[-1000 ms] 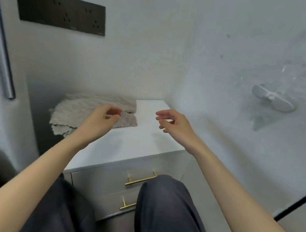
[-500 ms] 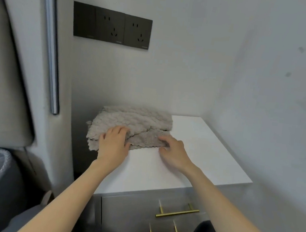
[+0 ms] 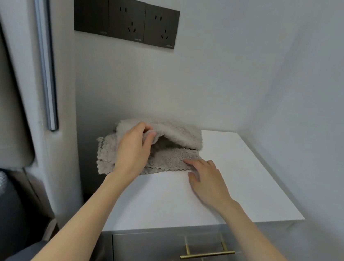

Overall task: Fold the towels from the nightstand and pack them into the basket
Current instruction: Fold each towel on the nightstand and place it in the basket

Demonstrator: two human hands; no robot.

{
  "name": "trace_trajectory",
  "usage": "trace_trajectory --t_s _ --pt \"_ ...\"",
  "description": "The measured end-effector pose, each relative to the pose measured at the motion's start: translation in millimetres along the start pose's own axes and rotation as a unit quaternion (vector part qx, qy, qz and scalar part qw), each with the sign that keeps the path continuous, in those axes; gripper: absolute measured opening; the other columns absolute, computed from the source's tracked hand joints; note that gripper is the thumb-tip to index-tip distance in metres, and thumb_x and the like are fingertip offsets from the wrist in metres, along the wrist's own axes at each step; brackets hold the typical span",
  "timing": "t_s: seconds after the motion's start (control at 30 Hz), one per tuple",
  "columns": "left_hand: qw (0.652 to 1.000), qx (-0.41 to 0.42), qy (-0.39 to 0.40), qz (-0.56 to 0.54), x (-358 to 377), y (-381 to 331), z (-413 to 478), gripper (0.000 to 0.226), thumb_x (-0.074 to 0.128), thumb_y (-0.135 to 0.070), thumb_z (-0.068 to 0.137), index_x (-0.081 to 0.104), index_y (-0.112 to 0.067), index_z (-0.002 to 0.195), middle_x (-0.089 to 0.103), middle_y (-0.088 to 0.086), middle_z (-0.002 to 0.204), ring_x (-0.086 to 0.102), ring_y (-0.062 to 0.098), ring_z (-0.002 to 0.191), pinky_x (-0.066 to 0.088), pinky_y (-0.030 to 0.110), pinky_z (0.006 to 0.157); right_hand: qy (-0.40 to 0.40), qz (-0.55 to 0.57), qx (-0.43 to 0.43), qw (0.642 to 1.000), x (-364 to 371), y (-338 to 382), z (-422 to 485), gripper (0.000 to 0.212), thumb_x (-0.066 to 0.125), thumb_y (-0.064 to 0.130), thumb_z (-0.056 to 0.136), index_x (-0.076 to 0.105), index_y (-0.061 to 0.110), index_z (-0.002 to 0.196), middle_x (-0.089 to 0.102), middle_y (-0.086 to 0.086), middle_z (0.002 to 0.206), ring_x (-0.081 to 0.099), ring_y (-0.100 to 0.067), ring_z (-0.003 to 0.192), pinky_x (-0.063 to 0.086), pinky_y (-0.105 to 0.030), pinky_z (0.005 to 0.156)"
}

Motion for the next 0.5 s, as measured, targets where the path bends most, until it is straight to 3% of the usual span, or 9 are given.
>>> trace_trajectory --t_s 0.1,0.17,0.2,0.3,0.37,0.43,0.5 --pt "0.994 -0.009 0.016 -0.109 -1.5 -12.3 0.2 0.007 0.053 -0.027 0.097 0.058 -0.025 0.092 0.060 -0.018 0.078 0.052 -0.003 0.064 0.038 0.013 0.058 -0.057 0.111 0.040 0.991 -2.8 2.0 4.7 0.037 0.051 0.016 0.093 0.055 0.026 0.128 0.063 0.008 0.121 0.054 -0.013 0.106 0.042 -0.021 0.088" --pt "0.986 -0.022 0.039 -0.161 -0.7 -20.1 -1.7 0.010 0.055 -0.026 0.096 0.059 -0.029 0.086 0.060 -0.019 0.068 0.051 -0.003 0.053 0.036 0.011 0.051 -0.110 0.226 0.091 0.964 -6.6 6.4 8.6 0.038 0.058 0.019 0.089 0.052 0.032 0.124 0.064 0.013 0.112 0.059 -0.005 0.097 0.040 -0.007 0.076" --pt "0.982 -0.024 0.056 -0.181 -0.2 -23.9 -3.1 0.012 0.056 -0.025 0.095 0.059 -0.030 0.085 0.061 -0.018 0.066 0.050 -0.002 0.049 0.036 0.010 0.047 -0.134 0.270 0.110 0.947 -8.5 8.8 10.8 0.044 0.063 0.022 0.086 0.047 0.037 0.124 0.062 0.018 0.107 0.059 -0.001 0.094 0.041 -0.006 0.073" --pt "0.970 -0.026 0.123 -0.206 1.9 -32.8 -9.1 0.010 0.058 -0.026 0.094 0.064 -0.026 0.087 0.068 -0.004 0.079 0.055 -0.001 0.057 0.040 0.008 0.052 -0.169 0.350 0.116 0.914 -14.2 12.7 12.7 0.068 0.076 0.028 0.076 0.036 0.043 0.129 0.058 0.022 0.104 0.059 0.007 0.090 0.045 -0.009 0.069" --pt "0.960 -0.023 0.185 -0.207 4.6 -35.3 -15.3 0.009 0.060 -0.026 0.092 0.066 -0.028 0.085 0.068 -0.013 0.085 0.059 -0.007 0.072 0.041 0.004 0.065 -0.163 0.318 0.095 0.929 -16.9 8.4 14.4 0.056 0.075 0.019 0.076 0.050 0.036 0.123 0.059 0.014 0.110 0.058 -0.001 0.099 0.048 -0.015 0.078" --pt "0.949 -0.026 0.247 -0.196 7.6 -36.1 -23.0 0.009 0.062 -0.028 0.091 0.068 -0.030 0.084 0.068 -0.022 0.082 0.059 -0.010 0.077 0.041 0.003 0.069 -0.156 0.245 0.090 0.953 -20.3 5.0 13.8 0.038 0.067 0.005 0.076 0.062 0.031 0.104 0.058 0.003 0.110 0.054 -0.015 0.104 0.049 -0.031 0.086" --pt "0.946 -0.012 0.276 -0.171 9.1 -35.3 -28.8 0.008 0.062 -0.031 0.090 0.069 -0.029 0.087 0.068 -0.026 0.081 0.060 -0.011 0.079 0.041 0.003 0.072 -0.166 0.238 0.086 0.953 -26.3 4.1 10.3 0.037 0.062 -0.003 0.076 0.061 0.028 0.096 0.054 0.001 0.106 0.053 -0.016 0.100 0.048 -0.030 0.083"
Point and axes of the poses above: each hand's wrist, its own z-axis towards the middle knuckle, its own x-axis out of the palm, y = z × x, the point moved 2 cm from there along z, towards the middle knuckle
